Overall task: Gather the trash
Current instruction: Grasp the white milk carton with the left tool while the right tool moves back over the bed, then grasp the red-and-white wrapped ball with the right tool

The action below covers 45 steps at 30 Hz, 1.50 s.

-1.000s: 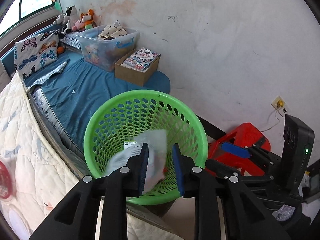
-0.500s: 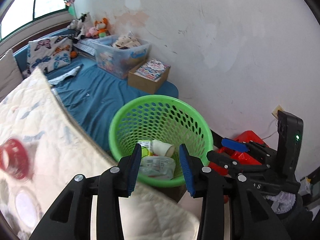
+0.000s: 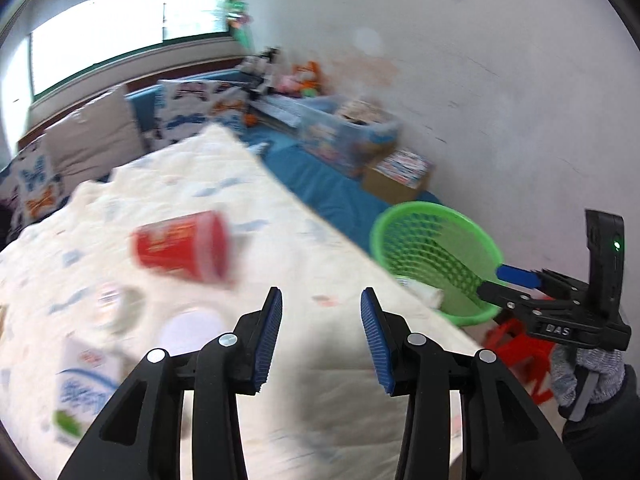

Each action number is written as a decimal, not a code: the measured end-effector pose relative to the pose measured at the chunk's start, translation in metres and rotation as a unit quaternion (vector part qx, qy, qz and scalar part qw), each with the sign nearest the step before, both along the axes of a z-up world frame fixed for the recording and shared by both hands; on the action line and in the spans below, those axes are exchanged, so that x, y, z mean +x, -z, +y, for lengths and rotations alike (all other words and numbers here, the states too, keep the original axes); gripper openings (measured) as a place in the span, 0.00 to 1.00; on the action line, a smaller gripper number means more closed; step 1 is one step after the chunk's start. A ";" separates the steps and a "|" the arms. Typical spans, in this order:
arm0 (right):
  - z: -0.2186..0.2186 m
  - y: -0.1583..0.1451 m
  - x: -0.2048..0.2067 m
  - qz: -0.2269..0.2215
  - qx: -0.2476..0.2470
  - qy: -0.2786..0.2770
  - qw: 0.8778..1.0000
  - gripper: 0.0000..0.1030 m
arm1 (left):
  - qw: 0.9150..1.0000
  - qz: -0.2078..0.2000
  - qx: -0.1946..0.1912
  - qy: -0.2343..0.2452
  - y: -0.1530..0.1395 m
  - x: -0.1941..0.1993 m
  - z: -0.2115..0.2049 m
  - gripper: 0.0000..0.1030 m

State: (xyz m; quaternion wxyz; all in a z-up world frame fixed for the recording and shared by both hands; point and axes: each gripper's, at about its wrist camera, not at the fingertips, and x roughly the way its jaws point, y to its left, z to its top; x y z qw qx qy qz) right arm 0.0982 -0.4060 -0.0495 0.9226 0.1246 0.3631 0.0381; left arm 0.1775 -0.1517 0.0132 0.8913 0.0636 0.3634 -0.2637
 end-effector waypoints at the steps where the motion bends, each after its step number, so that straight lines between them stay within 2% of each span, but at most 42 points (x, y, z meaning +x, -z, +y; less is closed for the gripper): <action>1: 0.008 -0.001 0.003 0.000 -0.001 -0.009 1.000 0.69 | 1.000 -0.003 0.002 -0.011 -0.001 0.000 0.010 0.39; 2: 0.014 -0.002 0.005 0.000 -0.002 -0.015 1.000 0.69 | 1.000 -0.007 0.004 -0.025 -0.003 0.001 0.024 0.40; 4: 0.031 -0.003 0.011 -0.001 -0.003 -0.033 0.999 0.70 | 0.999 -0.011 0.006 -0.052 -0.005 0.003 0.050 0.48; 5: 0.039 -0.003 0.013 -0.001 -0.003 -0.041 0.999 0.70 | 0.997 -0.013 0.006 -0.069 -0.006 0.005 0.065 0.48; 11: 0.086 -0.006 0.026 -0.002 -0.007 -0.090 0.996 0.71 | 0.990 0.004 0.002 -0.142 -0.003 0.012 0.142 0.48; 14: 0.112 -0.008 0.032 -0.003 -0.007 -0.116 0.993 0.71 | 0.987 0.017 0.002 -0.163 0.003 0.013 0.169 0.48; 18: 0.137 -0.007 0.035 -0.002 -0.005 -0.140 0.990 0.71 | 0.983 0.049 -0.018 -0.179 0.018 0.008 0.200 0.48; 26: 0.180 -0.004 0.044 0.007 -0.011 -0.184 0.983 0.71 | 0.974 0.095 -0.067 -0.195 0.045 0.003 0.224 0.49; 30: 0.195 -0.003 0.045 0.008 -0.013 -0.200 0.980 0.71 | 0.972 0.102 -0.078 -0.198 0.053 0.001 0.226 0.53; 43: 0.216 0.007 0.048 0.022 -0.019 -0.220 0.975 0.71 | 0.964 0.123 -0.111 -0.208 0.071 0.004 0.228 0.53; 45: 0.219 0.007 0.048 0.022 -0.019 -0.222 0.975 0.71 | 0.963 0.125 -0.115 -0.210 0.072 0.004 0.228 0.50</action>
